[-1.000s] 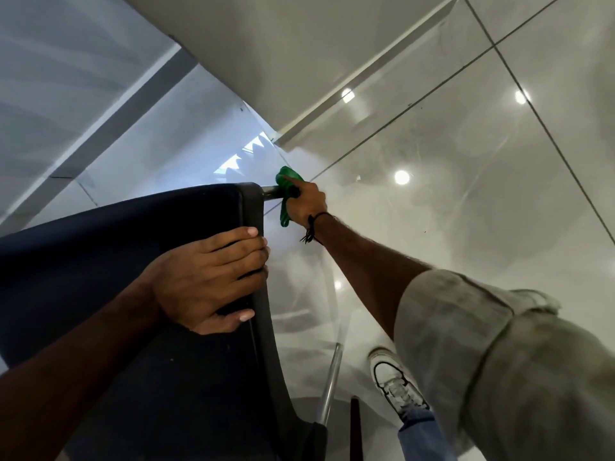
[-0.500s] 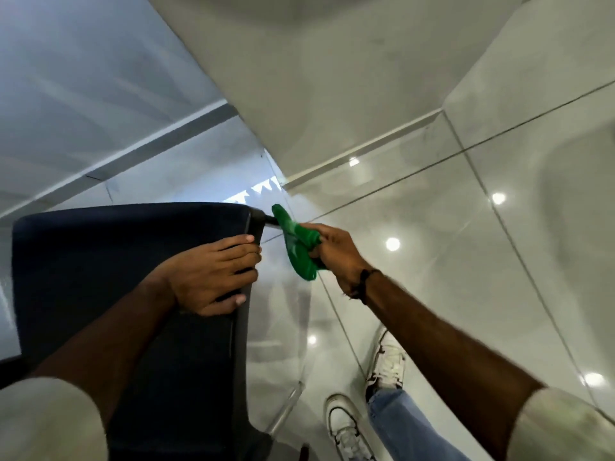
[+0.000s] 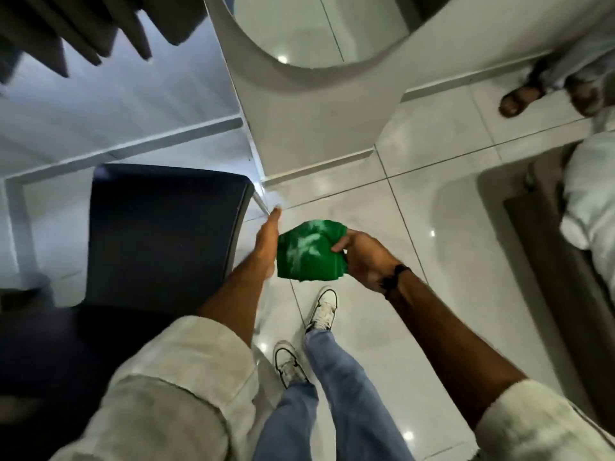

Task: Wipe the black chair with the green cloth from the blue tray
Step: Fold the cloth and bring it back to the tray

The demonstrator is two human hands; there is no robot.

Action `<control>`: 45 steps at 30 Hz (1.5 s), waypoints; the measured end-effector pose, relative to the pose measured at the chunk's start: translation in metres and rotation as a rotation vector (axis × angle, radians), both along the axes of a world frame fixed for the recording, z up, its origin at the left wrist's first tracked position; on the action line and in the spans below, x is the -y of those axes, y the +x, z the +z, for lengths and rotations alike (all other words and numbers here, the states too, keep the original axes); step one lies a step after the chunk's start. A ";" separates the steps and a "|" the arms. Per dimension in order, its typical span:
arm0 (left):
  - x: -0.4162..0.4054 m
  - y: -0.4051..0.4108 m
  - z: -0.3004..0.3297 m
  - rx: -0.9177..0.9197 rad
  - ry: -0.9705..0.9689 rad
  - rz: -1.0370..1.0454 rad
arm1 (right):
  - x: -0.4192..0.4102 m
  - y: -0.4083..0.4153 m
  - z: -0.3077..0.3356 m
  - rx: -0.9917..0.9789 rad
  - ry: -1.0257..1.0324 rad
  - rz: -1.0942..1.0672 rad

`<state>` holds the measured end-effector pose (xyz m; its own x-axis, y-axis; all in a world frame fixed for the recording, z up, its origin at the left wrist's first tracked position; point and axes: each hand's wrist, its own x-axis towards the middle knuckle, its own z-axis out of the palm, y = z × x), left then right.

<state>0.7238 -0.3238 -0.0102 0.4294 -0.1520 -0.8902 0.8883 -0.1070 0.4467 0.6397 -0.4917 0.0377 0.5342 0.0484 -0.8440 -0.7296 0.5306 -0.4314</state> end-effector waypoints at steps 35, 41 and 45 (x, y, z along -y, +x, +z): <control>-0.229 -0.504 0.160 0.160 0.055 1.025 | -0.259 -0.280 0.118 0.247 -0.342 1.221; -0.256 -0.644 0.128 0.088 -0.012 1.213 | -0.344 -0.384 0.094 0.159 -0.220 1.449; -0.281 -0.691 0.066 -0.013 0.172 1.374 | -0.386 -0.442 0.033 0.197 -0.375 1.487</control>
